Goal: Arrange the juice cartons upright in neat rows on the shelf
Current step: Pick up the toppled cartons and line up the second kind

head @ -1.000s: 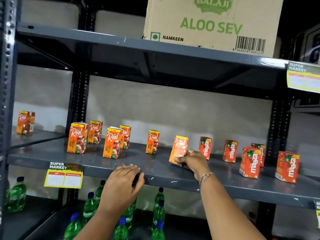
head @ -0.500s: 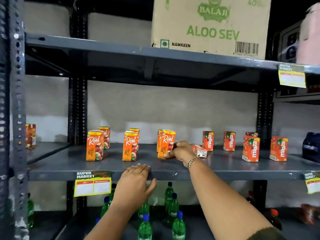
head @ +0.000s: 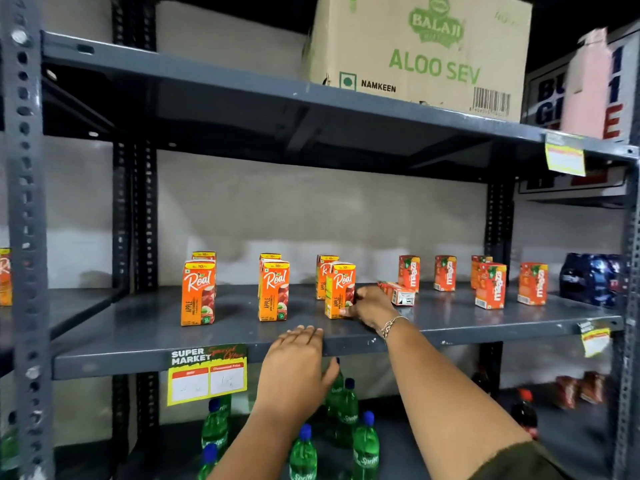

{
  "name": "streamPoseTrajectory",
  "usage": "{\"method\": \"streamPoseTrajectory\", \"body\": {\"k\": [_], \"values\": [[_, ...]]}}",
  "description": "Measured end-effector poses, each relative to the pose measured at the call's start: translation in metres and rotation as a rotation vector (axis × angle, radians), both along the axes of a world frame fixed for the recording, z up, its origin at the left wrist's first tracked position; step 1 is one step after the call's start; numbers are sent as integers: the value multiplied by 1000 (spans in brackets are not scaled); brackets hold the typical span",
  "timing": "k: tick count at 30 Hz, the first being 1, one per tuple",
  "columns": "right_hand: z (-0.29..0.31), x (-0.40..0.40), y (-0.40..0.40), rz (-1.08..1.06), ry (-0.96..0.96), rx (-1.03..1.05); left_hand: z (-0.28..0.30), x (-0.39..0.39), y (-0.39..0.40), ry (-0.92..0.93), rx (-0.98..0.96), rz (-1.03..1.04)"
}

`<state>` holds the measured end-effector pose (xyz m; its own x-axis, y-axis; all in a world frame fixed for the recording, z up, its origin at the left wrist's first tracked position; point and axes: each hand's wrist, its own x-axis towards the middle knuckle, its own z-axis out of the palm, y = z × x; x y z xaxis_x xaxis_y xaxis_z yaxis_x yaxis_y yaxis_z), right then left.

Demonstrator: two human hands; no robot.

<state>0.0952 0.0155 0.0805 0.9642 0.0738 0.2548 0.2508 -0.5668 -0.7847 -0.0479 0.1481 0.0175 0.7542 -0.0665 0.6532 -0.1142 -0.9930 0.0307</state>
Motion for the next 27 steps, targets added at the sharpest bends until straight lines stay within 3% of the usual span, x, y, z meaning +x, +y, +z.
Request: {"method": "streamPoseTrajectory", "body": {"k": [15,23,25,27], "values": [[-6,3,5,-55,-53,-109,-1,-2,-6,-61,-71,-6],[1,-6,-1,-91,-86,84,9,-1,-6,-66,-87,128],[2,24,-54,-71,-71,162,12,20,-67,-118,-78,166],[3,31,-49,-64,-46,258,13,14,-55,-59,-138,180]]}}
